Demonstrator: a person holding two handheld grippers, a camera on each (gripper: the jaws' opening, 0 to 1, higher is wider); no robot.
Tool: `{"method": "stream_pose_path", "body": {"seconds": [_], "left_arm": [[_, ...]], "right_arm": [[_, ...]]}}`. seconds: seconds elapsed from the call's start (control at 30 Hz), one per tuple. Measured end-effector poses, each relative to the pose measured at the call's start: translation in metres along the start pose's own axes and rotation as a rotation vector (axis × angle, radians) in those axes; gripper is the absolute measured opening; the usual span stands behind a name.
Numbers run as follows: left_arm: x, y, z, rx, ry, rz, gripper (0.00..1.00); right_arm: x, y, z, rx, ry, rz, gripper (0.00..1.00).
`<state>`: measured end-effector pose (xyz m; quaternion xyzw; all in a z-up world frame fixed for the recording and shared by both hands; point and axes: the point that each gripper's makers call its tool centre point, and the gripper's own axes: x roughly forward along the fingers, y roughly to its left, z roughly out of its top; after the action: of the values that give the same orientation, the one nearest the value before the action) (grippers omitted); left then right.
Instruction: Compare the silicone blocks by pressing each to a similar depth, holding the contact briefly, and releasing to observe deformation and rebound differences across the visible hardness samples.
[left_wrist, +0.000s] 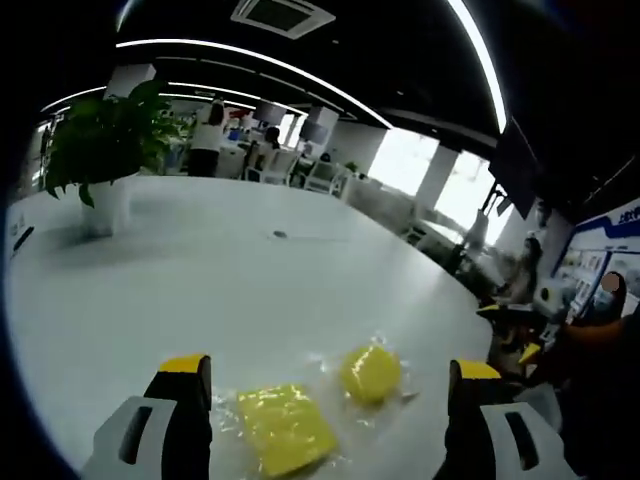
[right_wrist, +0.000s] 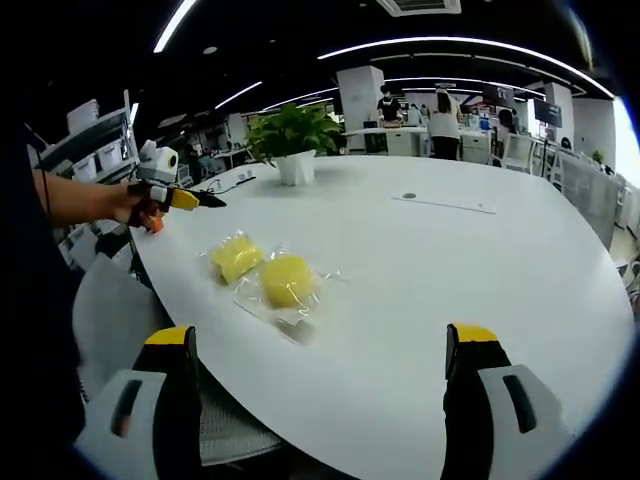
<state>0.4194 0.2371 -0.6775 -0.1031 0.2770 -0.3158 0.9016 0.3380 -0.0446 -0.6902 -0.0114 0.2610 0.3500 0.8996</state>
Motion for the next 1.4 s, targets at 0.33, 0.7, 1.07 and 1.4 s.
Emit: {"method": "stream_pose_path", "body": {"seconds": [0.33, 0.7, 1.07, 1.4], "left_arm": [[0.026, -0.004, 0.002, -0.048, 0.005, -0.033, 1.00], [0.060, -0.014, -0.011, -0.118, 0.060, -0.070, 1.00], [0.090, -0.015, -0.019, -0.291, 0.081, -0.060, 0.97], [0.104, -0.010, -0.030, -0.427, 0.115, -0.004, 0.84]], "right_arm": [[0.004, -0.002, 0.000, 0.005, 0.004, -0.003, 0.97], [0.007, 0.001, -0.006, 0.016, 0.017, 0.007, 0.97], [0.009, -0.001, -0.007, 0.030, 0.022, 0.011, 0.97], [0.010, 0.000, -0.006, 0.032, 0.020, 0.016, 0.97]]}}
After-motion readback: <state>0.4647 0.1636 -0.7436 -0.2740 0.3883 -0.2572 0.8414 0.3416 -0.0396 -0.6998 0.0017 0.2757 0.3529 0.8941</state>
